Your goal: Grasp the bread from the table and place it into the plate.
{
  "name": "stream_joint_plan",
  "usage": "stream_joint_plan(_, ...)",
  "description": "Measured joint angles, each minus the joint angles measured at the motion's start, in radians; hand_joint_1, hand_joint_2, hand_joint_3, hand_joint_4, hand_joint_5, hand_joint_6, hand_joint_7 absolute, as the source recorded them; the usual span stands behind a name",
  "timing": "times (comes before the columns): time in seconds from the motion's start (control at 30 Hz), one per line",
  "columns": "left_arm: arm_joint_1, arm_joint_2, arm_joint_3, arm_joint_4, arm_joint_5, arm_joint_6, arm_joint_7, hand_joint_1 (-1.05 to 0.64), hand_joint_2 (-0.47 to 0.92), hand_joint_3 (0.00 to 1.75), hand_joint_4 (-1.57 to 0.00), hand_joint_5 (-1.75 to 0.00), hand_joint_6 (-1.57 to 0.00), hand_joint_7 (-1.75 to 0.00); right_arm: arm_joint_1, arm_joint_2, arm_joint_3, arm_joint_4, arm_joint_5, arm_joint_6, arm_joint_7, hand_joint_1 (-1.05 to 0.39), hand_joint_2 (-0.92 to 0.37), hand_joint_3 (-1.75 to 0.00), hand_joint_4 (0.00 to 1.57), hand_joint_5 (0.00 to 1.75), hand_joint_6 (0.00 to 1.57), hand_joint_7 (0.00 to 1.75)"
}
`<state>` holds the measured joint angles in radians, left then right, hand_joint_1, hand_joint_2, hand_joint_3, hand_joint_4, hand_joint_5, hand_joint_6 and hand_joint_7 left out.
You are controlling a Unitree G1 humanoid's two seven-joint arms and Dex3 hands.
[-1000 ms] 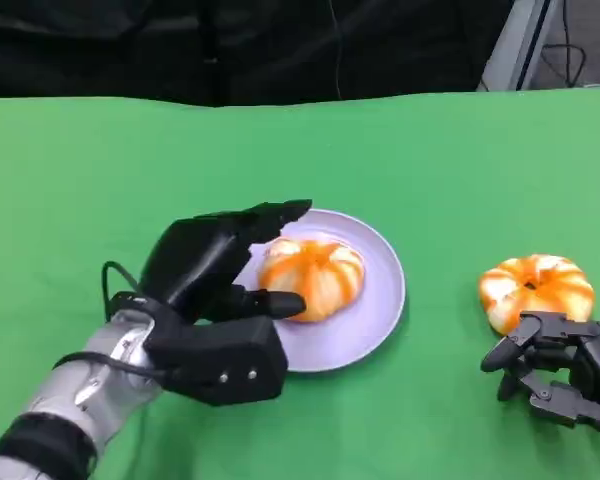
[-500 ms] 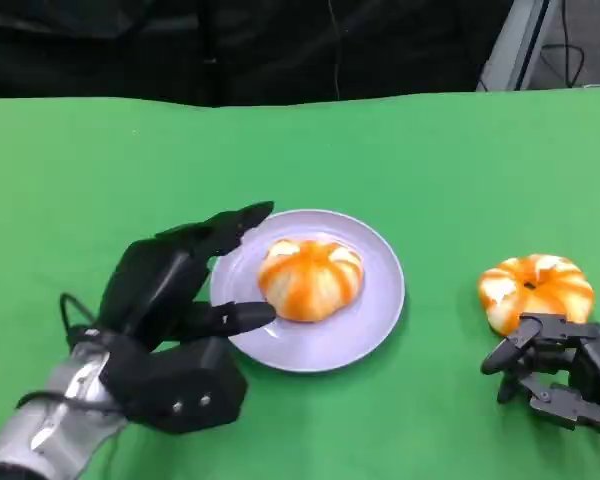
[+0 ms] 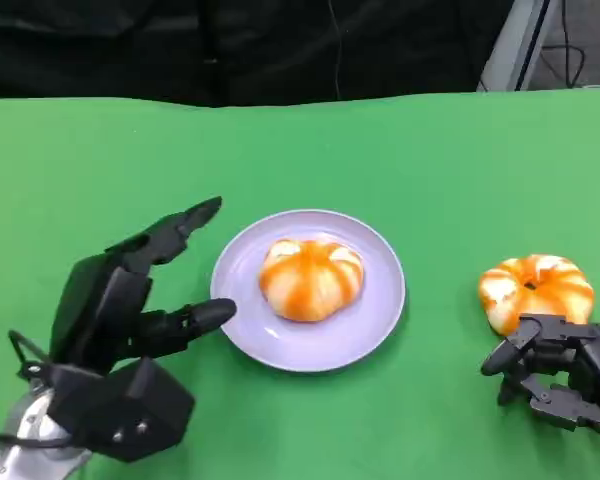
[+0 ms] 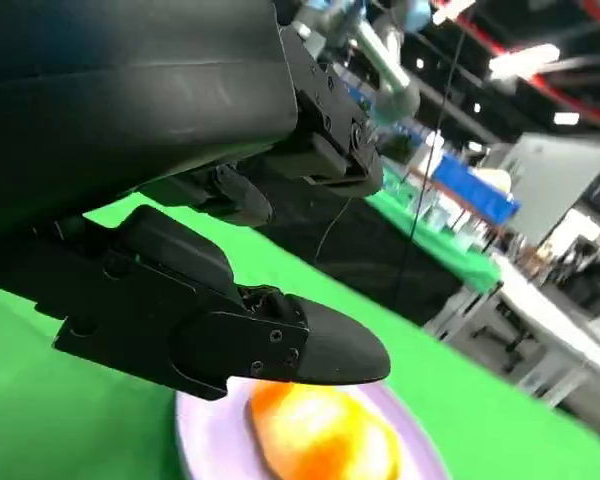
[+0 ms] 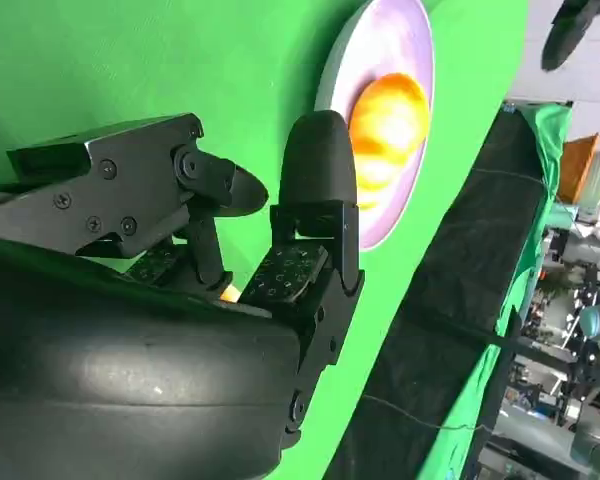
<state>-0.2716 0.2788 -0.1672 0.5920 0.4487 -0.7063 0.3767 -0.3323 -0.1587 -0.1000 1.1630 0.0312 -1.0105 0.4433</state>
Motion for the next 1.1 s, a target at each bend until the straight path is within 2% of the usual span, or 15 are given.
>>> stream_joint_plan(0.47, 0.04, -0.028, 0.103, 0.093, -0.125, -0.186, -0.005, -0.67, 0.92, 0.23, -0.73, -0.02, -0.6, -0.02, 0.0, 0.0, -0.004, 0.001, 0.016, 0.007, 0.017, 0.09, -0.83, -0.66, 0.89, 1.39, 0.93, 0.99)
stream_joint_plan(0.73, 0.05, -0.029, 0.133, 0.172, -0.156, -0.291, -0.023, -0.71, 0.92, 0.21, -0.75, -0.02, -0.63, -0.02, 0.0, 0.0, -0.018, 0.001, 0.023, 0.008, 0.034, 0.09, -0.83, -0.65, 0.89, 1.38, 0.94, 0.98)
stream_joint_plan(1.1, 0.046, -0.043, 0.151, 0.281, -0.137, -0.337, -0.016, -0.7, 0.92, 0.2, -0.77, -0.01, -0.64, -0.01, 0.0, -0.003, -0.024, 0.002, 0.021, 0.008, 0.038, 0.08, -0.82, -0.66, 0.89, 1.39, 0.94, 0.98)
